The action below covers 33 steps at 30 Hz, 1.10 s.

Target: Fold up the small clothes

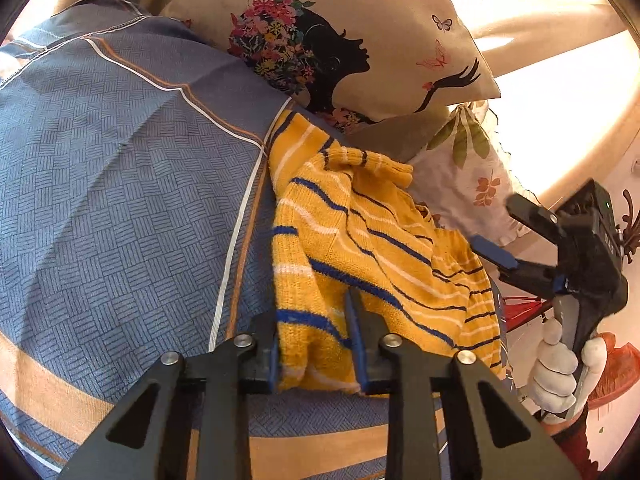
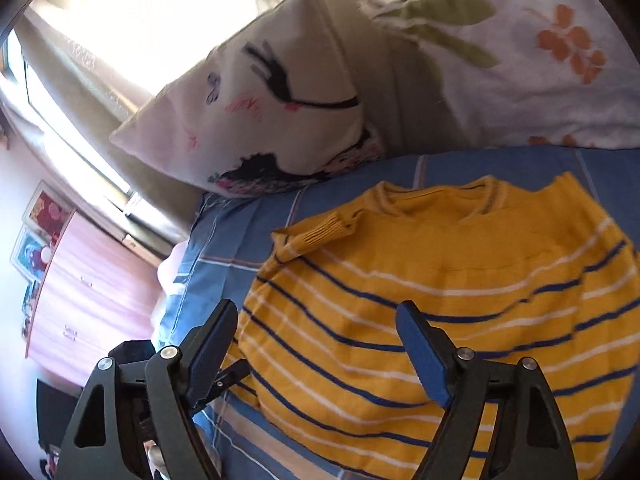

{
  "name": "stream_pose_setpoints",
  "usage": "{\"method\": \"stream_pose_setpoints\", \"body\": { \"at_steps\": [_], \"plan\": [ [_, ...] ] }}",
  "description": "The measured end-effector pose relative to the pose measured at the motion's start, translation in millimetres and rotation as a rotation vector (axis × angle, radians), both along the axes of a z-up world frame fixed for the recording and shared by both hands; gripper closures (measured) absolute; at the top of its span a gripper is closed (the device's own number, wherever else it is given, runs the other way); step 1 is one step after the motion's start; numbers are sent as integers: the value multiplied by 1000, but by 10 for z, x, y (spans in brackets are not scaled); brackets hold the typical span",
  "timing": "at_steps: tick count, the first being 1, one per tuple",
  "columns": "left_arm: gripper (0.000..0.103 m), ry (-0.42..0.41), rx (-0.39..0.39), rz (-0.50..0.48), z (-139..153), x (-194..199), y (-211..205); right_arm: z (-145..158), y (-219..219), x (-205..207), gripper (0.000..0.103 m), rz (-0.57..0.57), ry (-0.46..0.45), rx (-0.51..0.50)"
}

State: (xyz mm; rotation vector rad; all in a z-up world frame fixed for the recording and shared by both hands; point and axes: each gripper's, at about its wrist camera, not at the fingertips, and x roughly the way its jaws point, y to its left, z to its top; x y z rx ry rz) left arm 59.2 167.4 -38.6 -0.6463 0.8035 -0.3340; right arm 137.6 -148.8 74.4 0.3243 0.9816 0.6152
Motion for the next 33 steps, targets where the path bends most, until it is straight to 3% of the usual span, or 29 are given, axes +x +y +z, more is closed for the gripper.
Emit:
{"method": "stream_pose_setpoints", "body": {
  "at_steps": [3, 10, 11, 16, 21, 23, 25, 27, 28, 29, 31, 33],
  "plan": [
    [79, 8, -18, 3, -17, 9, 29, -208, 700, 260, 18, 112, 57, -70],
    [79, 28, -75, 25, -77, 24, 129, -739, 1793, 929, 14, 159, 131, -328],
    [78, 31, -87, 24, -89, 27, 145, -779, 1871, 963, 7, 160, 121, -364],
    [73, 41, -131, 14, -132, 43, 190, -762, 2030, 759, 7, 228, 78, -493],
    [73, 54, -80, 16, -100, 56, 123, -765, 1965, 497, 7, 234, 69, -575],
    [84, 59, -50, 20, -69, 59, 91, -794, 2020, 448, 7, 239, 51, -616],
    [86, 55, -44, 28, -21, 8, 52, -861, 2113, 405, 7, 257, 26, -682],
    [86, 47, -46, 35, 26, -78, 14, -894, 2174, 349, 13, 269, -25, -755],
    [86, 41, -41, 37, 60, -109, -14, -875, 2199, 305, 25, 272, -55, -777],
    [86, 38, -34, 38, 97, -140, -39, -836, 2199, 268, 48, 273, -75, -790],
    [86, 30, -24, 37, 195, -206, -102, -737, 2125, 235, 75, 261, -87, -782],
    [86, 12, -13, 30, 339, -290, -174, -595, 1931, 219, 85, 239, -85, -710]
  ]
}}
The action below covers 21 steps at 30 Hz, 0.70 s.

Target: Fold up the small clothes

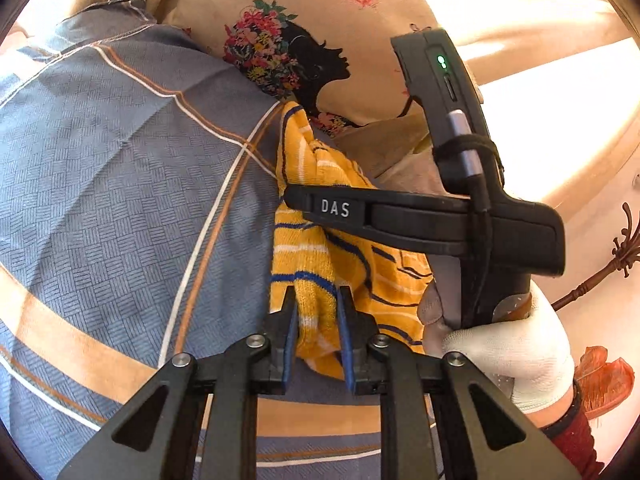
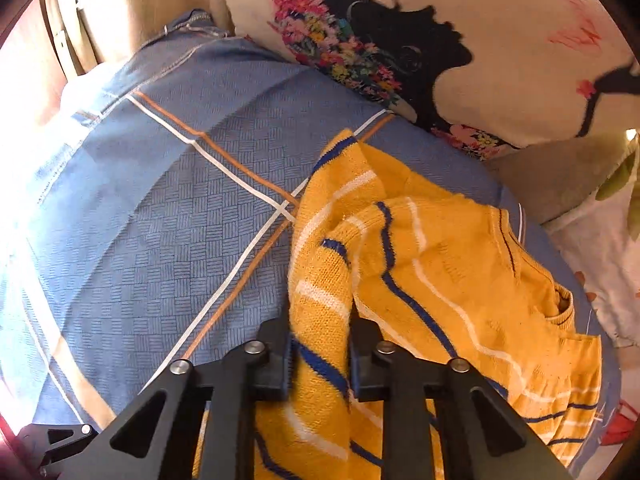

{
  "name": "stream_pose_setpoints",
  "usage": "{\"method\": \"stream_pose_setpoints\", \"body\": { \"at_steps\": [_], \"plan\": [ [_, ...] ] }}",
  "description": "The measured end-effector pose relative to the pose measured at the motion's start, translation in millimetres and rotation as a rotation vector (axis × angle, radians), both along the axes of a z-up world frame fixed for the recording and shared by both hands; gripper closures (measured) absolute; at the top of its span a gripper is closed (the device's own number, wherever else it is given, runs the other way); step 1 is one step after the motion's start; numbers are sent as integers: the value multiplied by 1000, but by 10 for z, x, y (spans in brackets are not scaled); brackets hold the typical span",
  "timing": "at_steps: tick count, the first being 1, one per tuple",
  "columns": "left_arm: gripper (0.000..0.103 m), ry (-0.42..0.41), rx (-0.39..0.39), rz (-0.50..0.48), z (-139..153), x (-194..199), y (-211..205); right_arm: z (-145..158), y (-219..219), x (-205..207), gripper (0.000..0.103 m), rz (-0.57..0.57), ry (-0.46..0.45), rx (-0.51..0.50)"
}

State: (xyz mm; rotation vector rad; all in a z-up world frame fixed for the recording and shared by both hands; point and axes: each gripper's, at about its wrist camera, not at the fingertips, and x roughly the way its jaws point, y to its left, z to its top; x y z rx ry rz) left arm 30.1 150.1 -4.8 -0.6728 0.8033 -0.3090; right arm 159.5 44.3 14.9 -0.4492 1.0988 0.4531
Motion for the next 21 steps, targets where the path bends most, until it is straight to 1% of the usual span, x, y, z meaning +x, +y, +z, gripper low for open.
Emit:
{"method": "stream_pose_setpoints", "body": {
  "at_steps": [2, 3, 4, 5, 6, 7, 9, 12, 15, 17, 19, 21],
  "plan": [
    [85, -40, -8, -11, 172, -139, -49, 157, -284, -10, 87, -34, -9, 78],
    [81, -63, -14, -19, 261, -229, -72, 238, -448, -16, 87, -56, -13, 118],
    [71, -85, -18, -25, 342, -300, -95, 315, -626, -27, 87, -79, -19, 154],
    [65, -105, -20, -25, 409, -358, -127, 380, -803, -30, 87, -99, -24, 190],
    [54, -119, -15, -19, 455, -404, -156, 455, -997, -61, 87, -121, -28, 226],
    [50, -124, -8, -11, 481, -446, -179, 509, -1231, -70, 87, -144, -31, 260],
    [51, -113, 0, -16, 473, -463, -239, 576, -1645, -111, 87, -200, -48, 307],
    [51, -70, 17, -30, 377, -403, -386, 601, -2358, -180, 87, -293, -62, 368],
    [51, -8, 22, -69, 248, -278, -643, 502, -3000, -234, 87, -391, -62, 404],
    [51, 16, 35, -104, 187, -230, -857, 415, -3406, -277, 87, -454, -64, 416],
    [51, 27, 59, -138, 143, -166, -1075, 287, -3699, -305, 87, -504, -48, 438],
    [51, 38, 78, -170, 126, -134, -1284, 158, -3911, -329, 85, -521, -13, 492]
  ]
}}
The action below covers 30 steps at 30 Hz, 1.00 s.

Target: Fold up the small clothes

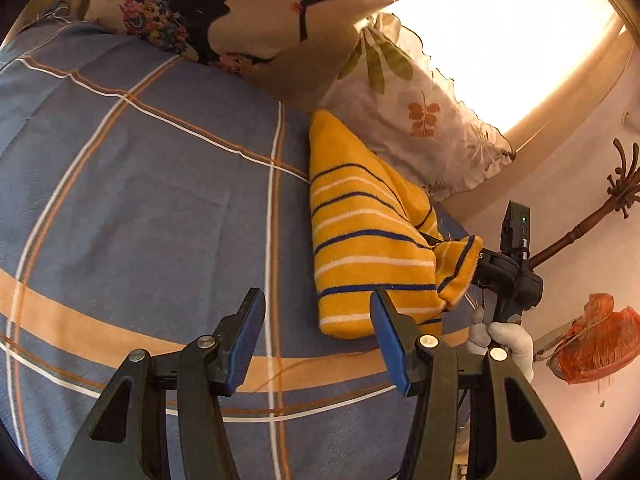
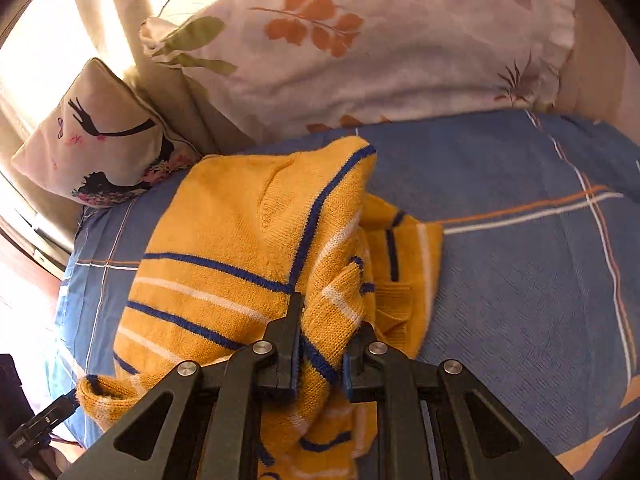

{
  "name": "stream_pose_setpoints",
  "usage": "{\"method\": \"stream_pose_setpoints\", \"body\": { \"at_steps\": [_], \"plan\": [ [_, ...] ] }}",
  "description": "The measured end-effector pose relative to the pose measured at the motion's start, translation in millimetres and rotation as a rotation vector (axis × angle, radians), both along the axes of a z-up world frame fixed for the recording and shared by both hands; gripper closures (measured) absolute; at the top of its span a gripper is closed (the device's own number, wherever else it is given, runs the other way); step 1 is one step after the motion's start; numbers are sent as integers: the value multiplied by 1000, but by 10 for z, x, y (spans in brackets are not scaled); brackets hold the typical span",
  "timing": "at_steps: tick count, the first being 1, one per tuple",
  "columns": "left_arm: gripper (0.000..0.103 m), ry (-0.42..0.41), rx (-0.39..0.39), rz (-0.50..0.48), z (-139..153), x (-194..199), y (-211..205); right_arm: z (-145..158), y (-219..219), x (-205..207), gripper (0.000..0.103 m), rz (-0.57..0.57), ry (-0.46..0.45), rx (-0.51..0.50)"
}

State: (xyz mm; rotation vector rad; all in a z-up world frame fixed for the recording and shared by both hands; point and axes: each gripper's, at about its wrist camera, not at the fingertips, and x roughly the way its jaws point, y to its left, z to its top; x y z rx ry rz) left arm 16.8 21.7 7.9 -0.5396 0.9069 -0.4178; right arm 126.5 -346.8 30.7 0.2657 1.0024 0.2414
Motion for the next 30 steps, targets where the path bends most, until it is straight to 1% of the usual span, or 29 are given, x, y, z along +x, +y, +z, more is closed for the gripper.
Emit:
{"method": "stream_pose_setpoints", "body": {
  "at_steps": [1, 2, 3, 5, 6, 8, 11, 12, 14, 16, 18, 19, 20, 21, 22, 23, 24, 27, 30],
  "plan": [
    [51, 4, 11, -14, 3, 13, -94, -40, -111, -5, 82, 5, 6, 52],
    [50, 3, 23, -28, 11, 17, -182, -48, -230, -26, 76, 1, 7, 111],
    [50, -2, 37, -40, 27, 26, -264, -42, -345, -64, 74, -17, 4, 151],
    [48, -11, 63, -59, 40, 69, -399, 80, -494, -168, 50, -79, -42, 148],
    [45, -12, 75, -69, 23, 96, -466, 184, -552, -250, 48, -92, -80, 147],
    [44, 10, 108, -79, -67, 185, -603, 388, -593, -405, 48, -79, -141, 182],
    [44, 53, 174, -63, -269, 267, -764, 644, -462, -597, 48, 0, -199, 288],
    [43, 40, 196, -50, -275, 244, -805, 684, -371, -628, 48, 30, -206, 322],
    [42, 17, 227, -47, -234, 199, -880, 725, -131, -628, 48, 96, -192, 384],
    [42, 11, 229, -50, -190, 142, -885, 678, 43, -575, 48, 145, -151, 433],
    [42, 17, 209, -64, -148, 62, -841, 526, 226, -481, 48, 161, -99, 441],
    [42, 25, 191, -74, -130, 6, -797, 425, 274, -459, 48, 159, -73, 420],
    [42, 34, 167, -87, -114, -54, -742, 312, 294, -450, 49, 153, -42, 382],
    [42, 41, 145, -96, -100, -107, -688, 197, 291, -459, 51, 142, -12, 322],
    [42, 44, 134, -99, -83, -156, -627, 89, 262, -477, 61, 126, 4, 246],
    [42, 41, 131, -97, -61, -195, -566, -3, 195, -522, 89, 108, 4, 173],
    [42, 32, 133, -94, -32, -211, -523, -88, 111, -582, 97, 96, 3, 122],
    [42, -2, 137, -75, 51, -134, -468, -248, -129, -794, 97, 80, -2, 189],
    [42, -13, 105, -65, 100, 34, -510, -281, -99, -855, 97, 72, -13, 165]
  ]
}}
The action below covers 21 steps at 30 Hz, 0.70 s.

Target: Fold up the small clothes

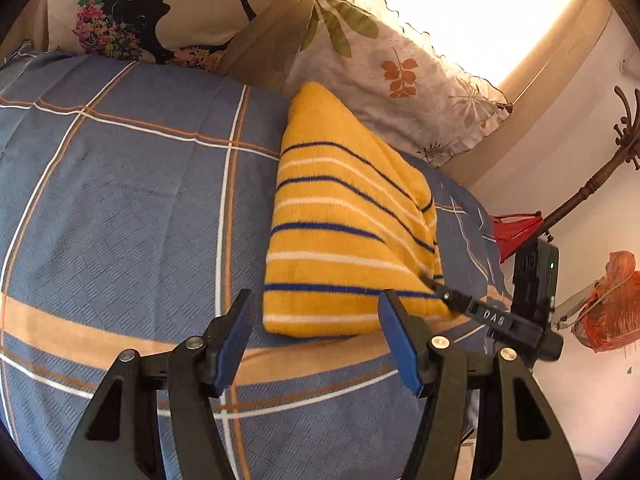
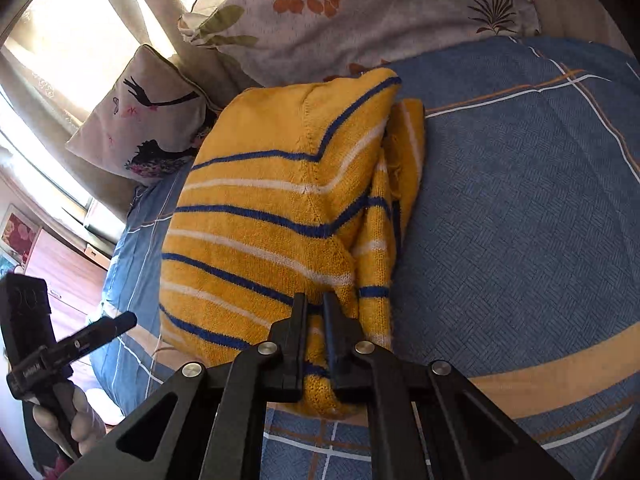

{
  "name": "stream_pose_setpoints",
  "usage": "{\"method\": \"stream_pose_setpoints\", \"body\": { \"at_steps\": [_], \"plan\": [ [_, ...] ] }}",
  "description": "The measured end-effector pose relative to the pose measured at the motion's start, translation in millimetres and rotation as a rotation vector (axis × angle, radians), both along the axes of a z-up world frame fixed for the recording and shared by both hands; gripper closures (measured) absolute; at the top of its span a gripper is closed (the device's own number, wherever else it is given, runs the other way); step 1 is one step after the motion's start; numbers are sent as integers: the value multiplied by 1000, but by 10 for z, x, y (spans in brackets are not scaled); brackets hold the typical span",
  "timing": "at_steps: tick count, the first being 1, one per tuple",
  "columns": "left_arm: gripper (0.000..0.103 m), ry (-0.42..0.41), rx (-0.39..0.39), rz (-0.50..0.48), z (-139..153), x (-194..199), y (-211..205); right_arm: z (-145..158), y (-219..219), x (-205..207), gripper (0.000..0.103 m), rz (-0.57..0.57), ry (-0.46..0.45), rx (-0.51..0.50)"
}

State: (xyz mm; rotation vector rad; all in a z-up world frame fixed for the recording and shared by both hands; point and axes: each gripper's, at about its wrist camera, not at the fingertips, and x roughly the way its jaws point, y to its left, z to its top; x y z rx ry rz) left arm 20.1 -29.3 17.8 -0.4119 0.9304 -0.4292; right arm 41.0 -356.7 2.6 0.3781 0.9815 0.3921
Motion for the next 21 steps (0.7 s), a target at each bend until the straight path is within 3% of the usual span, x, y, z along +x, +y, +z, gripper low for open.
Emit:
{"method": "stream_pose_setpoints", "body": {
  "at_steps": [5, 10, 14, 18, 19, 20, 21],
  "plan": [
    [42, -30, 19, -29, 12, 253, -232, 19, 32, -48, 97, -10, -21, 2],
    [39, 33, 151, -56, -355, 364, -461, -40, -129, -111, 97, -23, -44, 82],
    [39, 12, 166, -87, -336, 232, -375, -57, -236, -178, 96, -38, -32, 155],
    [39, 10, 164, -91, -265, 82, -183, 61, -225, -340, 92, -37, -67, 87],
    [39, -6, 157, -83, -228, 54, -123, 122, -218, -363, 84, -38, -76, 69],
    [39, -21, 144, -72, -190, 42, -58, 192, -233, -393, 65, -46, -91, 57],
    [38, -30, 125, -56, -155, 61, 6, 266, -261, -414, 52, -61, -109, 49]
  ]
}}
